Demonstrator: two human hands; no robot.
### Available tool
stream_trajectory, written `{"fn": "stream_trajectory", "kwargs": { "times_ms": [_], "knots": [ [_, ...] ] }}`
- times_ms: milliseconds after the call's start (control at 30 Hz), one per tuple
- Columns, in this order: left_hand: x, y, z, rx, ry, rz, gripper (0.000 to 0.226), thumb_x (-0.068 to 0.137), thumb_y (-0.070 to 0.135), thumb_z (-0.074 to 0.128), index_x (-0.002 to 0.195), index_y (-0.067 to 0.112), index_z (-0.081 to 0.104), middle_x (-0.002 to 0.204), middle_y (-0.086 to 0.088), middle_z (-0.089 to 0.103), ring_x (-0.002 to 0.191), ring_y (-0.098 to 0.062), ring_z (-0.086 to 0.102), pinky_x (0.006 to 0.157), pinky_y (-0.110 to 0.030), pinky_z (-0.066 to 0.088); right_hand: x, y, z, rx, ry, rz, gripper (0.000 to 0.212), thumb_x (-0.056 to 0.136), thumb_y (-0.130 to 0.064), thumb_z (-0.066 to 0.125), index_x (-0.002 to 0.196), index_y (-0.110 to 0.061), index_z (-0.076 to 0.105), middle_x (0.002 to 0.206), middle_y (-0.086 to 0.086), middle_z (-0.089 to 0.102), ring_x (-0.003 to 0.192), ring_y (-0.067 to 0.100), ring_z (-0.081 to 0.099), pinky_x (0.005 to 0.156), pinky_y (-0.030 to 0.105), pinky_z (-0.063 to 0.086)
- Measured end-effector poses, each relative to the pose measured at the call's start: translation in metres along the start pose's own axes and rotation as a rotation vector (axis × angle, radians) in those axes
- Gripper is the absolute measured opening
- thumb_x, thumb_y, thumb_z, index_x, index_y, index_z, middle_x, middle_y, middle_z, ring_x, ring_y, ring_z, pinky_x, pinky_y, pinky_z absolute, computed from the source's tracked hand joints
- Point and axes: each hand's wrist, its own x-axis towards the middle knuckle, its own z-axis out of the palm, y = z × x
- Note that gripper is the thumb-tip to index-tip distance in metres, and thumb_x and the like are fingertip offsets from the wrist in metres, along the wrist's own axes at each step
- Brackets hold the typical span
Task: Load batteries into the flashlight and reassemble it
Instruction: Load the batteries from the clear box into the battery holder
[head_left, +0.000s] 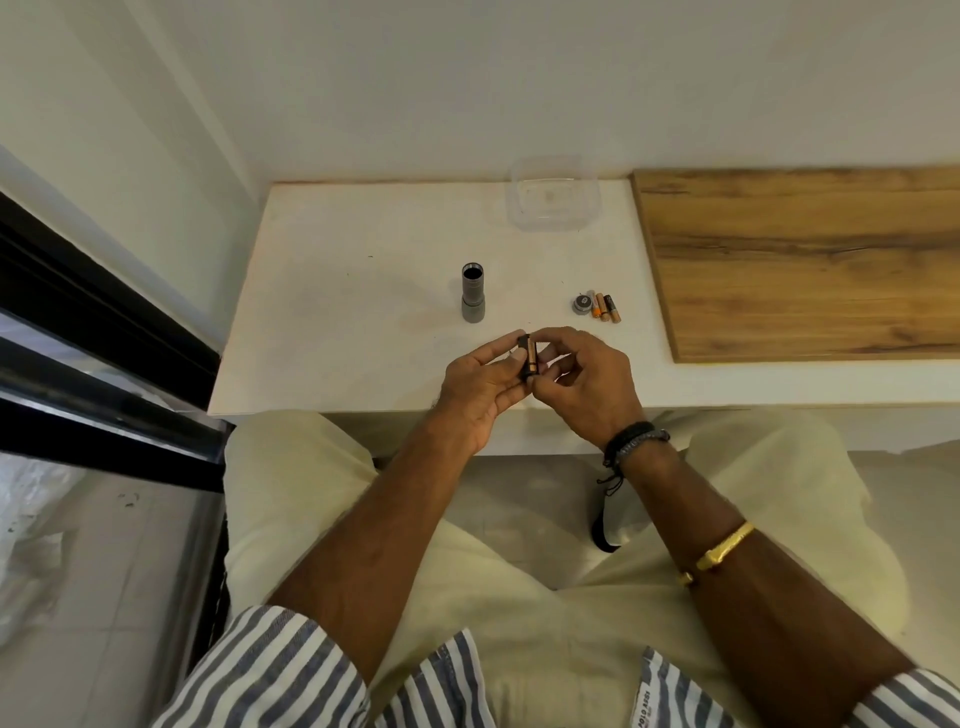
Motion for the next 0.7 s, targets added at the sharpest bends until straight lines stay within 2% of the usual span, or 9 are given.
{"fn": "stream_trajectory", "kwargs": {
  "times_ms": [100,267,333,400,500,567,633,700],
  "knots": [
    [0.000,0.001,0.000,0.098,0.036,0.031,0.040,0.093,0.007,0.068,0.132,0.009,0.059,0.115,-0.021,0.073,0.097,-0.031,0.075,0.082,-0.037,0.062,0.003,0.003,-0.001,-0.005,-0.056,0.039,0.057,0.080,-0.017,0.078,0.135,-0.019,0.062,0.104,-0.005,0.066,0.075,0.006,0.064,0.074,0.019,0.056],
    [0.003,0.002,0.000,0.210,0.074,0.044,0.043,0.090,0.015,0.074,0.129,0.006,0.058,0.113,-0.021,0.072,0.091,-0.028,0.076,0.077,-0.034,0.063,0.007,0.008,-0.003,0.045,-0.115,0.125,0.054,0.076,-0.023,0.084,0.124,-0.028,0.058,0.096,-0.016,0.062,0.071,0.005,0.065,0.062,0.009,0.050],
    [0.006,0.002,0.001,0.219,0.110,0.063,0.039,0.088,0.020,0.076,0.122,0.005,0.062,0.110,-0.020,0.074,0.088,-0.026,0.077,0.072,-0.032,0.063,0.009,0.008,-0.003,0.133,-0.109,0.175,0.054,0.076,-0.022,0.085,0.119,-0.033,0.054,0.099,-0.017,0.064,0.073,0.008,0.070,0.065,0.013,0.054],
    [0.012,0.005,0.001,0.192,0.197,0.113,0.036,0.087,0.023,0.078,0.115,0.006,0.065,0.104,-0.018,0.076,0.084,-0.025,0.077,0.070,-0.032,0.063,0.011,0.008,-0.004,0.329,-0.074,0.249,0.054,0.075,-0.015,0.085,0.117,-0.031,0.056,0.102,-0.011,0.071,0.078,0.013,0.075,0.074,0.027,0.062],
    [0.028,0.015,-0.004,0.355,0.466,0.294,0.035,0.085,0.021,0.079,0.115,0.011,0.064,0.104,-0.014,0.075,0.076,-0.021,0.076,0.070,-0.034,0.064,0.014,0.007,-0.008,0.714,-0.044,0.353,0.061,0.068,-0.004,0.087,0.117,-0.027,0.059,0.105,0.006,0.078,0.094,0.023,0.077,0.087,0.045,0.062],
    [0.039,0.025,-0.008,0.535,0.552,0.401,0.047,0.085,0.023,0.078,0.128,0.015,0.059,0.103,-0.008,0.073,0.080,-0.020,0.073,0.075,-0.037,0.064,0.015,0.007,-0.008,0.870,-0.059,0.361,0.063,0.065,-0.002,0.085,0.118,-0.023,0.060,0.106,0.012,0.077,0.100,0.033,0.075,0.092,0.048,0.060],
    [0.049,0.035,-0.009,0.664,0.541,0.446,0.058,0.085,0.026,0.078,0.138,0.018,0.054,0.098,-0.001,0.068,0.088,-0.021,0.070,0.084,-0.042,0.061,0.016,0.005,-0.008,0.977,-0.069,0.371,0.062,0.066,0.000,0.085,0.120,-0.020,0.060,0.108,0.017,0.076,0.101,0.038,0.074,0.091,0.047,0.060],
    [0.056,0.042,-0.008,0.761,0.517,0.474,0.060,0.085,0.028,0.077,0.140,0.020,0.054,0.094,0.003,0.064,0.091,-0.018,0.065,0.090,-0.043,0.058,0.018,0.004,-0.006,1.080,-0.053,0.404,0.056,0.072,0.000,0.084,0.120,-0.016,0.059,0.106,0.020,0.076,0.098,0.039,0.075,0.085,0.043,0.062]
  ]
}}
